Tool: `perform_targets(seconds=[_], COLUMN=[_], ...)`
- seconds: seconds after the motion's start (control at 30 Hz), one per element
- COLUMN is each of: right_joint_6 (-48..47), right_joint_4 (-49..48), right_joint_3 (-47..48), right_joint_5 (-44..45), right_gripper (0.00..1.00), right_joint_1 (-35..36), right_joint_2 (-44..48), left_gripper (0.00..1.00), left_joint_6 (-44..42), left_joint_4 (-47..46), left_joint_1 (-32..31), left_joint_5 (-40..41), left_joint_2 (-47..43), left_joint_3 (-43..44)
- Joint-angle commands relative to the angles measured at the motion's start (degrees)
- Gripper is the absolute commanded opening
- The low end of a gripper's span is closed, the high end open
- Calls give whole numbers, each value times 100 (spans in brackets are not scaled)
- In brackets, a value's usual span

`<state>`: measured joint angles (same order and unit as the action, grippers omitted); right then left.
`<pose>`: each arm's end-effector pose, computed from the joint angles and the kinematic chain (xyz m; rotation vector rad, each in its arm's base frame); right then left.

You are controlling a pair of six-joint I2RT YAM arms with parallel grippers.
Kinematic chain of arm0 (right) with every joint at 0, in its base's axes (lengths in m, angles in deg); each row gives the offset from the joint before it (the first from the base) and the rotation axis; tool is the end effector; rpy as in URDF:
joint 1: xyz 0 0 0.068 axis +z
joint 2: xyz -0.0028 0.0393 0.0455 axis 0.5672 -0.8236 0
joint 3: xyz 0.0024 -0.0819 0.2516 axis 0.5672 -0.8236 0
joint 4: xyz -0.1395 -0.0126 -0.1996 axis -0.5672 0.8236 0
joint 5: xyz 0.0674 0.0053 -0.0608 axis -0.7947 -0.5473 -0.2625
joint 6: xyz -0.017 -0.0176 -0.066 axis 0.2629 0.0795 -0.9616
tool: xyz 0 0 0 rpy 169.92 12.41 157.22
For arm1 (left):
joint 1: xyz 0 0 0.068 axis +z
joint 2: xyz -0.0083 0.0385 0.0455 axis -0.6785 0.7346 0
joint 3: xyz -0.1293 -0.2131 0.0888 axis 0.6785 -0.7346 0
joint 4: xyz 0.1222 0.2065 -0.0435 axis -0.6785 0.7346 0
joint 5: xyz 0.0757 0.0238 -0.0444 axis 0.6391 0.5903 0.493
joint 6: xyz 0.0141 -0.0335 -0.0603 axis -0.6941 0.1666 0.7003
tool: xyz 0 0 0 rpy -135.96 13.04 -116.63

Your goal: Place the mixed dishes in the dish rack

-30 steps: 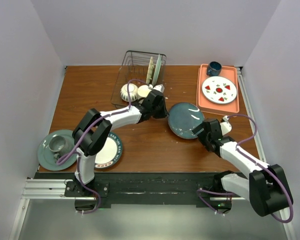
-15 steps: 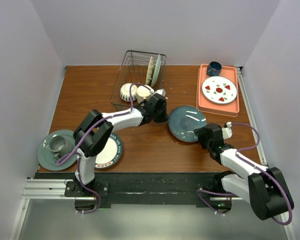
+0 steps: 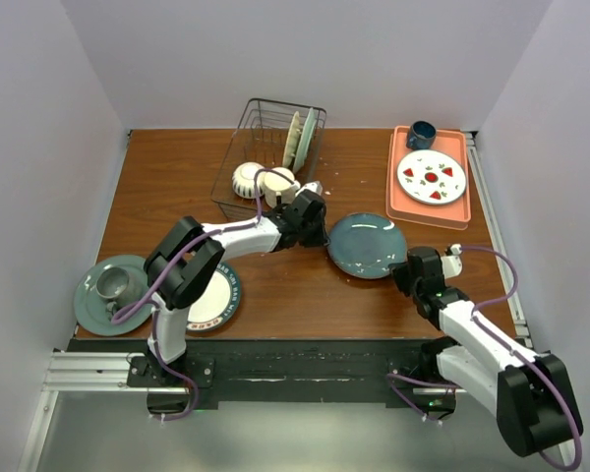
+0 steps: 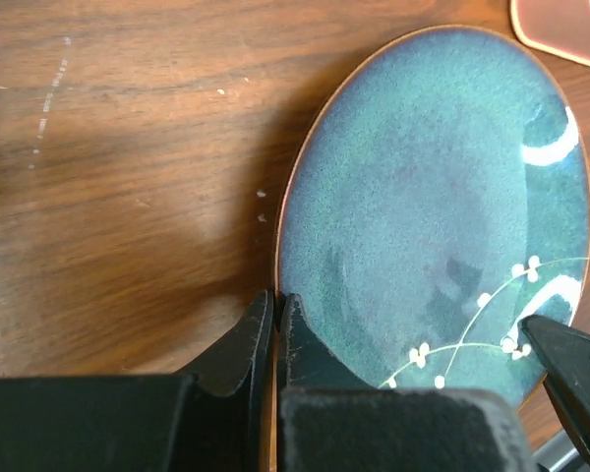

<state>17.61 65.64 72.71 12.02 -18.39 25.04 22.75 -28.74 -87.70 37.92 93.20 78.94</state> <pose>0.1798 0.0348 0.1411 1.2385 1.9646 0.4706 0.3022 -0.2997 0.1544 -0.0797 2.5009 -0.7106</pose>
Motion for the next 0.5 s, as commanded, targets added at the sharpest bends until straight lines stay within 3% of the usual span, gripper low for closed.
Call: perform_targets(seconds=[0.0,0.23,0.47], right_joint_6=[-202,-211,-176], right_joint_4=[1256,2285,2585], right_joint_3=[40,400,577], right_joint_5=[164,313,314], right_gripper=[0,0,0], right_joint_1=[45,45,54], right_joint_2=[420,1177,1346], left_gripper=[9,50,71], left_joint_6=[95,60,41], left_joint_4=[-68,-33,-6], left_joint_1=[-240,-389,-600], left_joint_5=[-600,-504,-398], left_joint_2=[-174,-270,-499], left_joint_3=[-250,-347,-600])
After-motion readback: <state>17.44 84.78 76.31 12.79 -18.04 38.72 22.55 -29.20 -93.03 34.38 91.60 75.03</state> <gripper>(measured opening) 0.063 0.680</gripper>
